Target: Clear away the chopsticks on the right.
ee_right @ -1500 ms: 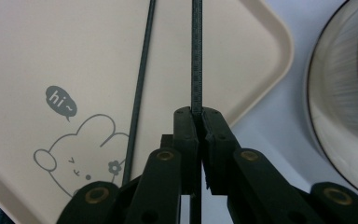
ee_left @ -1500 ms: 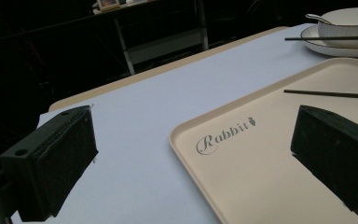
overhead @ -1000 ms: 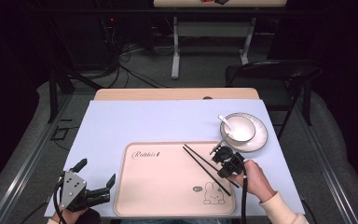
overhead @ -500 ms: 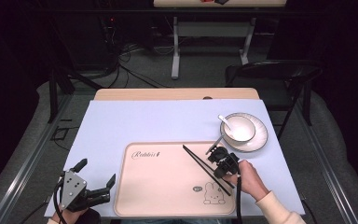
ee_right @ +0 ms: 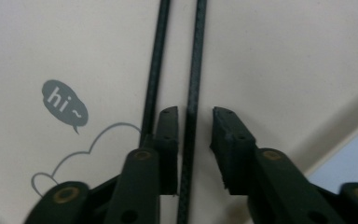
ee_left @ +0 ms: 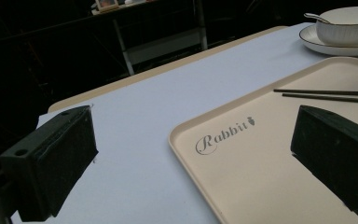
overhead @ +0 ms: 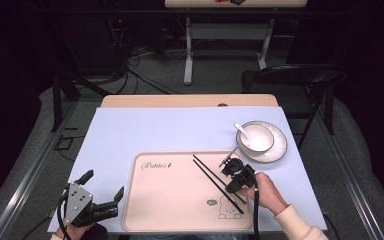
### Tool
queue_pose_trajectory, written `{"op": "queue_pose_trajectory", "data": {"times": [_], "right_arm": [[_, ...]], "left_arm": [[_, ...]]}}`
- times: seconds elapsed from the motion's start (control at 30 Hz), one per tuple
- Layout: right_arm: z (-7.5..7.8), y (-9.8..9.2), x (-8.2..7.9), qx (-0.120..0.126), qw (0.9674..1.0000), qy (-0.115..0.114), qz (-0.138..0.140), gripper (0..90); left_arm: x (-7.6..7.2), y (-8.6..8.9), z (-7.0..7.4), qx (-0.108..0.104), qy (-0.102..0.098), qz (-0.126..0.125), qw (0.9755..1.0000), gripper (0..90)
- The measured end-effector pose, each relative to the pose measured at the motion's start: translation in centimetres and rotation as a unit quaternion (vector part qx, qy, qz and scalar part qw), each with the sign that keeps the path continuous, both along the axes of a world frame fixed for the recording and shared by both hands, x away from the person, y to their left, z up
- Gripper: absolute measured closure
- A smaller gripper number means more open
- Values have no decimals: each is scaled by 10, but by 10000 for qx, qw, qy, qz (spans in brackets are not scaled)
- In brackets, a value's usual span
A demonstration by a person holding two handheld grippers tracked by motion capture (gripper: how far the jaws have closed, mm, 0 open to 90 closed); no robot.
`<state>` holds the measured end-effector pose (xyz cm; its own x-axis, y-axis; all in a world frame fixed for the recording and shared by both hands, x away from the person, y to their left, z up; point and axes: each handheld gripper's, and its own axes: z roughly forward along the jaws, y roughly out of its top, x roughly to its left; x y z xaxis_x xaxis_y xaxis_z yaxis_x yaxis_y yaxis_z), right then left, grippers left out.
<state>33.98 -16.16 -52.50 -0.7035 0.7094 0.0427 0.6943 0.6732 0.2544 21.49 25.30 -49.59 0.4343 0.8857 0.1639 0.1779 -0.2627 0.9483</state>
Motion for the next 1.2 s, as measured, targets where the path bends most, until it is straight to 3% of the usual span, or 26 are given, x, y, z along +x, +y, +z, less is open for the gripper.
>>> {"op": "queue_pose_trajectory", "data": {"times": [0.1,0.13,0.33,0.47,0.7,1.2], "right_arm": [[0,-3,-2,40,9998,-13,206,526],[0,-4,-2,-33,9996,-74,266,488],[11,-6,-6,65,9972,-565,490,296],[22,-9,-12,266,9921,-1009,697,212],[42,-21,-26,630,9791,-1711,902,95],[65,-51,-61,901,9591,-2605,638,3]], "left_arm": [[0,0,0,-11,-23,13,10000,0],[0,0,0,-15,-25,16,10000,0],[0,0,0,3,-14,14,10000,0],[0,0,0,-2,-5,18,10000,0],[1,-1,0,16,16,32,10000,0],[1,-1,0,11,22,35,10000,0]]}}
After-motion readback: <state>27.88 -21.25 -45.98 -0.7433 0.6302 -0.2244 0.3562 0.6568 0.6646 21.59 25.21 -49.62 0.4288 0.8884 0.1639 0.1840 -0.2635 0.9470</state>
